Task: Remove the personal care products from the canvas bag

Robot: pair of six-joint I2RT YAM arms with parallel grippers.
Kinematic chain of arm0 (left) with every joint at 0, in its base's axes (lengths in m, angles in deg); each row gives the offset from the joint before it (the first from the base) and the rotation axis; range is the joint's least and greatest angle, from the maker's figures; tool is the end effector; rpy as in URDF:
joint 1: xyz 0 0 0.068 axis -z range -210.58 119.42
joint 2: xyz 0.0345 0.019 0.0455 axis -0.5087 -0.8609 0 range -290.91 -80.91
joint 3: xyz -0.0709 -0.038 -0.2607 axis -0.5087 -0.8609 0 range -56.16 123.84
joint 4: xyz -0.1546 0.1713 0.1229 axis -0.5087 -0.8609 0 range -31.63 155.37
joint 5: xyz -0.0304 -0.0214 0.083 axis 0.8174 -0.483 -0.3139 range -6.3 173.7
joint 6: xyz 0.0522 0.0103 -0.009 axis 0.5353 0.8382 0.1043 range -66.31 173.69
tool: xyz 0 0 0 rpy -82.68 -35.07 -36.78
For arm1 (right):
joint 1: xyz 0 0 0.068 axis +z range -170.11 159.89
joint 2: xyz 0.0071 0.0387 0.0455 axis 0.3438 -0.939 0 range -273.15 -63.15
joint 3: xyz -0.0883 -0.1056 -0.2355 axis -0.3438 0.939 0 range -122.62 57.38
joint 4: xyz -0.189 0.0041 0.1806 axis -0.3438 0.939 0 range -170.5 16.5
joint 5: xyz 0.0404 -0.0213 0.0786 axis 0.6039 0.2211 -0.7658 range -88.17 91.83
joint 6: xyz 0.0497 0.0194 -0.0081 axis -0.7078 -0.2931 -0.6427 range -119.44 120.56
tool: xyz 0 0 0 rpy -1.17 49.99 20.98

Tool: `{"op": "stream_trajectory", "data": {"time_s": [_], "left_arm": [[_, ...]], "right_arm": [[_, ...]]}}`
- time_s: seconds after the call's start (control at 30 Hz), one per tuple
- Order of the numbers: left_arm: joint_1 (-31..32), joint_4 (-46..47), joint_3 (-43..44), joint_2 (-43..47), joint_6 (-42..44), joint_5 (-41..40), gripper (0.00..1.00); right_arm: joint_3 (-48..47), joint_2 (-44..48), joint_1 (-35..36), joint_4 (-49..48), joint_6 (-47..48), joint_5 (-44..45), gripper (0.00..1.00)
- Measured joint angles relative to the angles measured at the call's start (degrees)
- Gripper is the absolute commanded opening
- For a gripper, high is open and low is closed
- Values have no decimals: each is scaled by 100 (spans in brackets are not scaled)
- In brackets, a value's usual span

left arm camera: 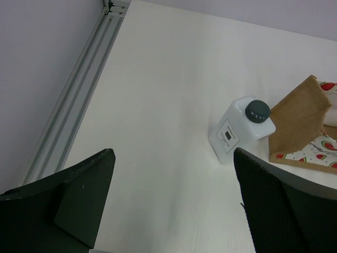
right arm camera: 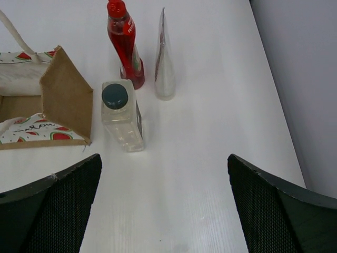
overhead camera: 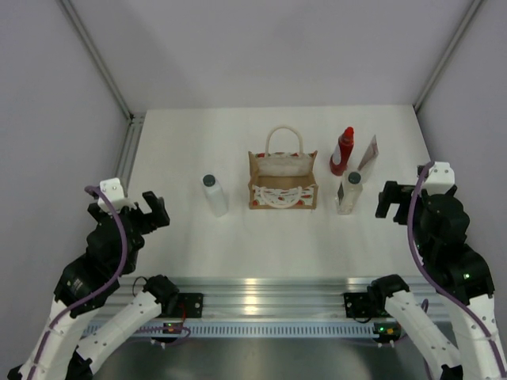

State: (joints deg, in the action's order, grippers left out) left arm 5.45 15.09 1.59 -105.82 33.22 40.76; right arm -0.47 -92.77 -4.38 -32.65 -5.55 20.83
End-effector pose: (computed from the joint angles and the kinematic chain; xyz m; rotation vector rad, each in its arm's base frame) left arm 0.0542 -0.0094 0.3780 -0.2593 1.7730 -0.0018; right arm 0.0796 0.0104 0.3765 0.0634 1.8933 -0.0577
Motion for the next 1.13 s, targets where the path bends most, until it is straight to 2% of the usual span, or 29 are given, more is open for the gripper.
{"op": "stream_trajectory", "data": {"time_s": [0.23,0.5,1.13], "left_arm": [[0,-44,179,0,387,516,98],[0,-87,203,0,546,981,98],[0,-94,203,4,442,1023,98]], "right_arm": [[2,529,2,155,83,39,99],[-2,568,2,306,103,44,99],[-2,564,2,310,96,20,99]]}}
